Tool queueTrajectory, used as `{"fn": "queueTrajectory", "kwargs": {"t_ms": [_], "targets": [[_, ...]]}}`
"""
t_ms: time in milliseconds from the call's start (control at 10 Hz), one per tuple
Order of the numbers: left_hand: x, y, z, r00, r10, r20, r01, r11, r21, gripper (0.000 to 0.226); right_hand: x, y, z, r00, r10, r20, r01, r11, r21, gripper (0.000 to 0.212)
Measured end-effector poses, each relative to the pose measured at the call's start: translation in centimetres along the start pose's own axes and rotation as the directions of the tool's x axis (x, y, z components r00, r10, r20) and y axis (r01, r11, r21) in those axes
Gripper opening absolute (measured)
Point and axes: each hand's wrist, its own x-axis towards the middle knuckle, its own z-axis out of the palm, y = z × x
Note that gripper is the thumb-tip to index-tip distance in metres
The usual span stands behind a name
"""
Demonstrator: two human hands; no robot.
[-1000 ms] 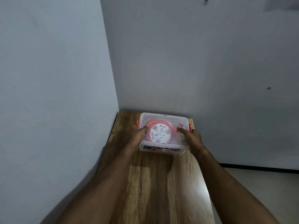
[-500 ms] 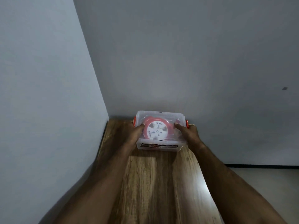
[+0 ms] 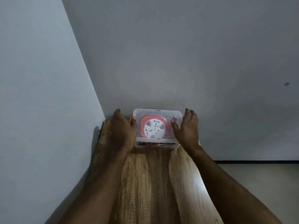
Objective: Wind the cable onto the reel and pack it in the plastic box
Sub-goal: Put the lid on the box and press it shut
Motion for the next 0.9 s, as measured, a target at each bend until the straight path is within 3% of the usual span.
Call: {"fn": "queueTrajectory", "kwargs": {"t_ms": [100, 200, 300, 500, 900], "targets": [[-2.0, 1.6, 0.6, 0.852, 0.521, 0.037, -0.514, 0.823, 0.241, 0.065, -1.8, -0.8, 1.1, 0.950, -0.284, 0.128, 0.304, 0.933, -0.193, 0.070], [-3.0, 1.8, 3.6, 0.734, 0.598, 0.321, -0.677, 0.680, 0.280, 0.070, -2.3, -0.8, 2.4, 0.902, -0.300, 0.311, 0.378, 0.896, -0.233, 0.072], [-2.6, 0.8, 4.9, 0.719, 0.565, 0.405, -0.685, 0.675, 0.274, 0.073, -1.9, -0.6, 2.7, 0.877, -0.261, 0.404, 0.384, 0.885, -0.264, 0.082], [-1.0, 0.9, 5.6, 0.714, 0.573, 0.402, -0.693, 0.662, 0.287, 0.067, -0.6, -0.8, 3.4, 0.867, -0.256, 0.427, 0.399, 0.870, -0.288, 0.091], [-1.3, 2.1, 4.7, 0.740, 0.544, 0.396, -0.662, 0.693, 0.285, 0.072, -0.1, -1.4, 2.7, 0.886, -0.261, 0.384, 0.379, 0.883, -0.276, 0.082]]}}
